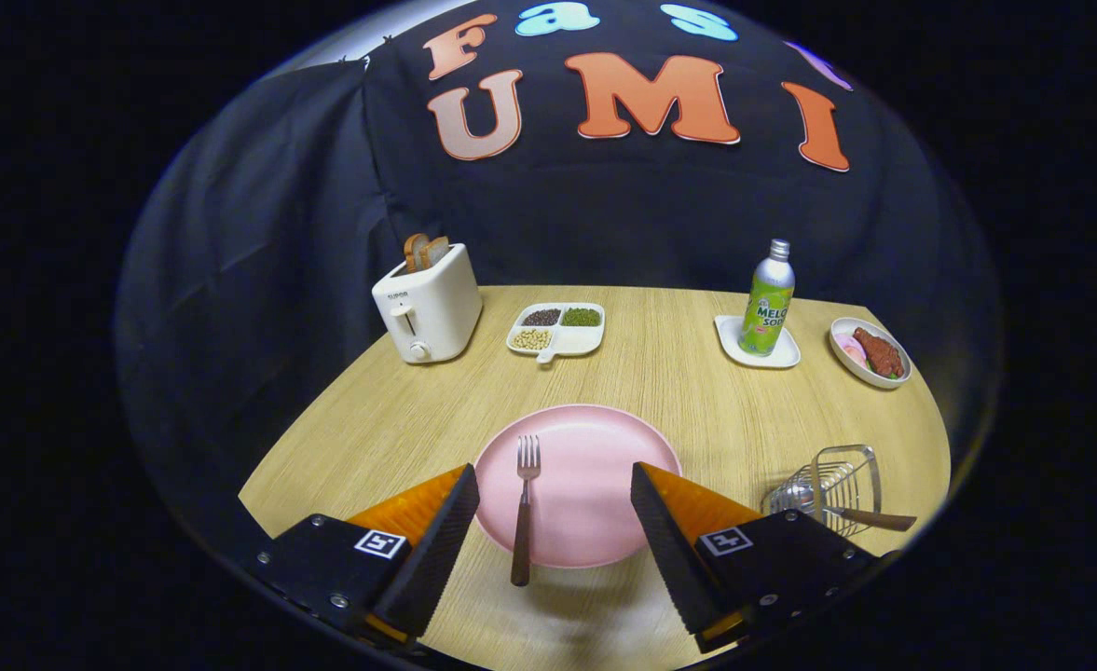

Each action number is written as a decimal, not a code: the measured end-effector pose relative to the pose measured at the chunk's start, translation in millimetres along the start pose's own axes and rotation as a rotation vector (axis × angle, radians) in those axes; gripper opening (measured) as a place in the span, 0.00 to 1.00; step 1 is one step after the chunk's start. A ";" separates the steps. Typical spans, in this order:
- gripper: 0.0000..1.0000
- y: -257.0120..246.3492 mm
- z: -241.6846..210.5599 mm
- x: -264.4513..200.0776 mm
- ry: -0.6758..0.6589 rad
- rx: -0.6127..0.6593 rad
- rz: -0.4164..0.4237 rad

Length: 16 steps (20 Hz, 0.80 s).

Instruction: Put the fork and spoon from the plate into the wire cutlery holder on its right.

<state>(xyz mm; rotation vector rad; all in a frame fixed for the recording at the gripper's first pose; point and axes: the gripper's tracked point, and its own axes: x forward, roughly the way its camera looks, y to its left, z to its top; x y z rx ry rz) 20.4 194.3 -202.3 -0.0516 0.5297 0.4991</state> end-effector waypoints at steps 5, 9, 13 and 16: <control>0.97 9.6 -24.1 19.4 0.035 -0.050 -0.015; 0.87 20.0 -36.6 34.4 0.081 -0.049 -0.001; 0.72 28.7 -52.8 49.2 0.148 -0.035 0.019; 0.62 26.8 -59.9 58.9 0.181 -0.042 -0.003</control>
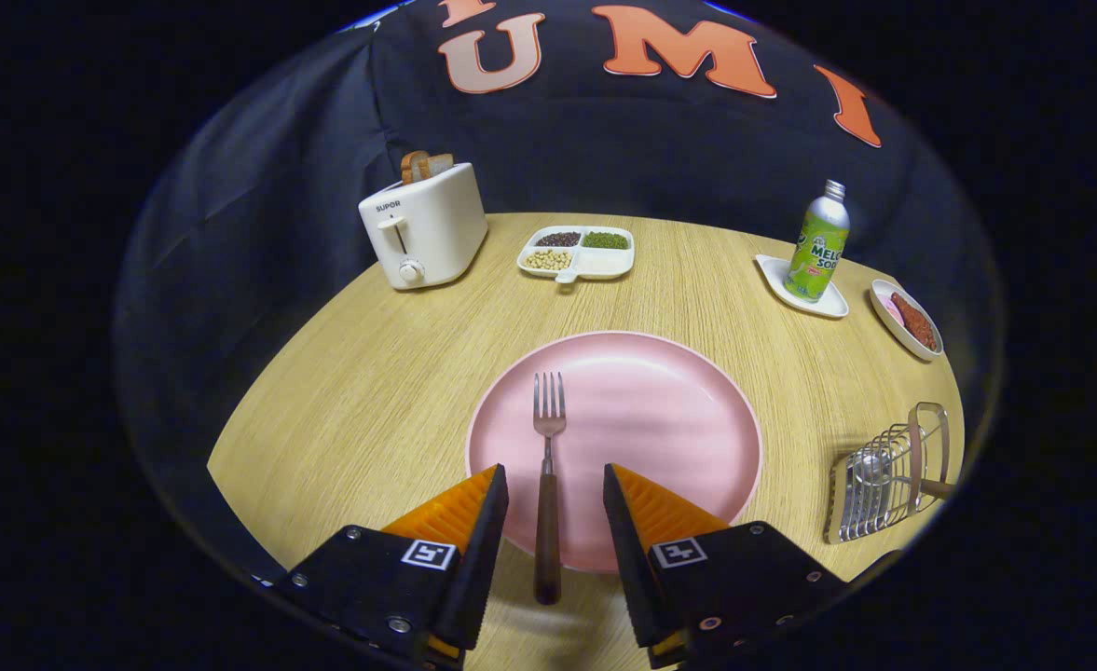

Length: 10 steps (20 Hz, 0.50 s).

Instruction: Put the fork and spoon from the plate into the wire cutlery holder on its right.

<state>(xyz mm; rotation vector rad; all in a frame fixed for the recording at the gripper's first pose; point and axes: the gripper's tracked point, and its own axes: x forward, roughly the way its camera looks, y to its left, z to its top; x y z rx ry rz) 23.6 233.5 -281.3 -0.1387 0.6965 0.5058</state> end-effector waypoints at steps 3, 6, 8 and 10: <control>0.53 2.6 -6.1 8.4 0.032 0.017 -0.003; 0.44 4.4 -11.5 16.9 0.058 0.014 -0.004; 0.38 4.5 -16.0 19.6 0.078 0.013 -0.014; 0.21 3.8 -19.6 22.5 0.094 0.022 -0.026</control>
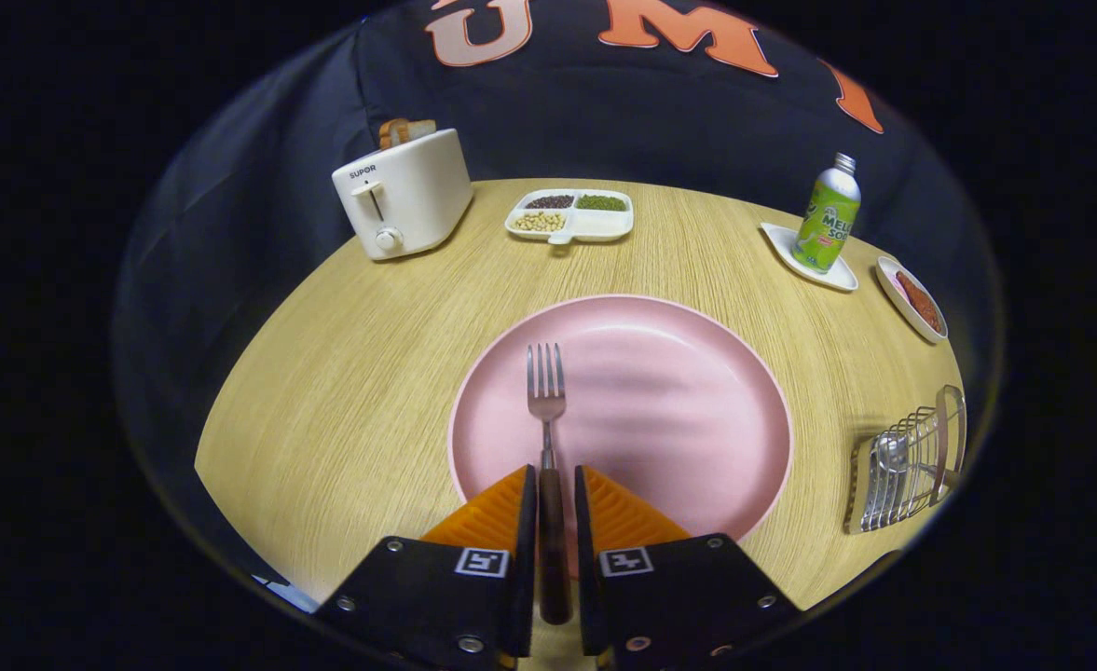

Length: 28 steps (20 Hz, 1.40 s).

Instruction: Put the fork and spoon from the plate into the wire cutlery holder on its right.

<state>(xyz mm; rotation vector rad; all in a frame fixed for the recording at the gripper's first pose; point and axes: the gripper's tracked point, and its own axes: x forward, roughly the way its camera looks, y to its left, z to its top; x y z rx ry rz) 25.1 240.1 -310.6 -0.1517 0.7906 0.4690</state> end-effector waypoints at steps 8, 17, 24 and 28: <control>0.05 -3.6 13.7 -21.0 -0.003 0.014 -0.011; 0.05 -57.7 30.7 -91.6 -0.010 0.015 -0.068; 0.05 -112.1 22.3 -147.2 0.033 0.060 -0.125; 0.05 -137.5 15.8 -173.8 0.065 0.047 -0.167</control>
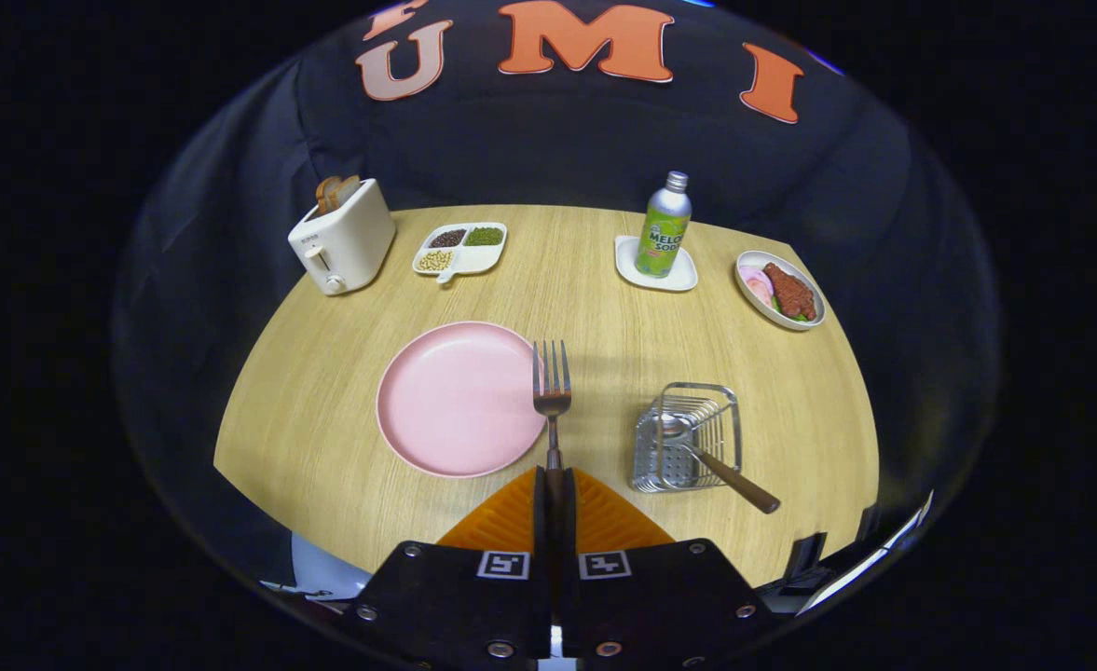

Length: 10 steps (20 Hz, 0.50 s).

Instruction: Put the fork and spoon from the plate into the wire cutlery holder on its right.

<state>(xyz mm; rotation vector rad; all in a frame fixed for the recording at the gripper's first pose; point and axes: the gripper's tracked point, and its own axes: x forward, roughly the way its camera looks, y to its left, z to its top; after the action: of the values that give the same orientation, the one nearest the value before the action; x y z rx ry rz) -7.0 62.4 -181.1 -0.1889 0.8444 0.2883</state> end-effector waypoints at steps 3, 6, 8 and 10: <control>0.05 -18.4 -3.6 -13.4 0.027 -0.010 -0.025; 0.05 -40.4 -6.7 -21.8 0.074 -0.024 -0.059; 0.05 -56.4 -8.4 -26.5 0.114 -0.050 -0.082; 0.05 -72.8 -9.9 -30.4 0.158 -0.082 -0.106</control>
<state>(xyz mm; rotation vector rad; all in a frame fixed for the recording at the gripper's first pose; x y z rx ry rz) -9.5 -14.4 -160.9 -0.3353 0.9761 0.2104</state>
